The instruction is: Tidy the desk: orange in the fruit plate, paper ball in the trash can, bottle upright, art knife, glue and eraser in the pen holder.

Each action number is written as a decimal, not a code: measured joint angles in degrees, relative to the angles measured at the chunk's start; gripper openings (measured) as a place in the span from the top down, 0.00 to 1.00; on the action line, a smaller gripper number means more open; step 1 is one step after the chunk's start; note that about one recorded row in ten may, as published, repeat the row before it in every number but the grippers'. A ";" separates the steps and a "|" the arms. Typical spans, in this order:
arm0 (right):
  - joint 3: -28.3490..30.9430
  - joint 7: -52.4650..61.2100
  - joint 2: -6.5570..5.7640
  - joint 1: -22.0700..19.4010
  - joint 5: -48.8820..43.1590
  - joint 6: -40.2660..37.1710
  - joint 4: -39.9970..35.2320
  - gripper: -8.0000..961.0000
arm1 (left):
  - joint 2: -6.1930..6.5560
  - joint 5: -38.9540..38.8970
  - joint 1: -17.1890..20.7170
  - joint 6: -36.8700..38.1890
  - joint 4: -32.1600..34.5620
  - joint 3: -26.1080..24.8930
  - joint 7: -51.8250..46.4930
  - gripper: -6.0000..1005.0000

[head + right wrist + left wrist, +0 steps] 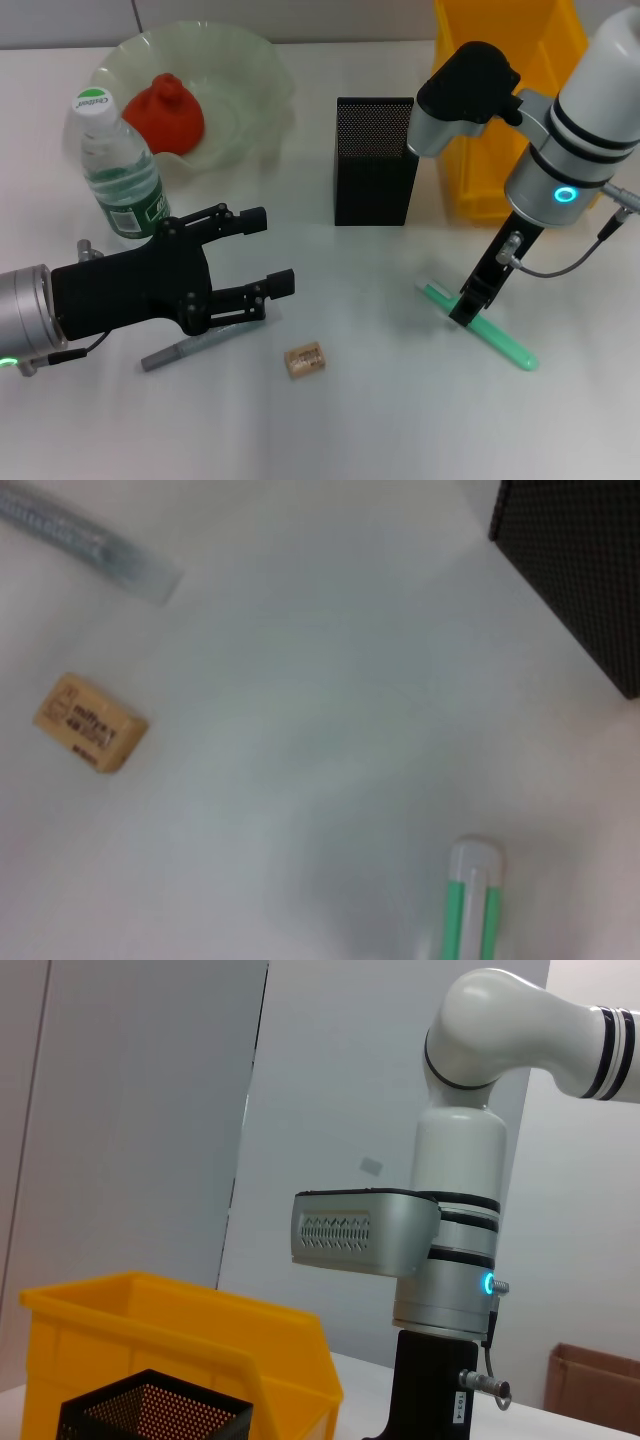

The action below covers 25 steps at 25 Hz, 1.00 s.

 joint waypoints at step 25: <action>-1.33 0.00 -0.01 1.04 1.01 1.07 2.67 0.74 | -0.02 -0.01 -0.14 -0.19 -0.65 -0.01 0.57 0.20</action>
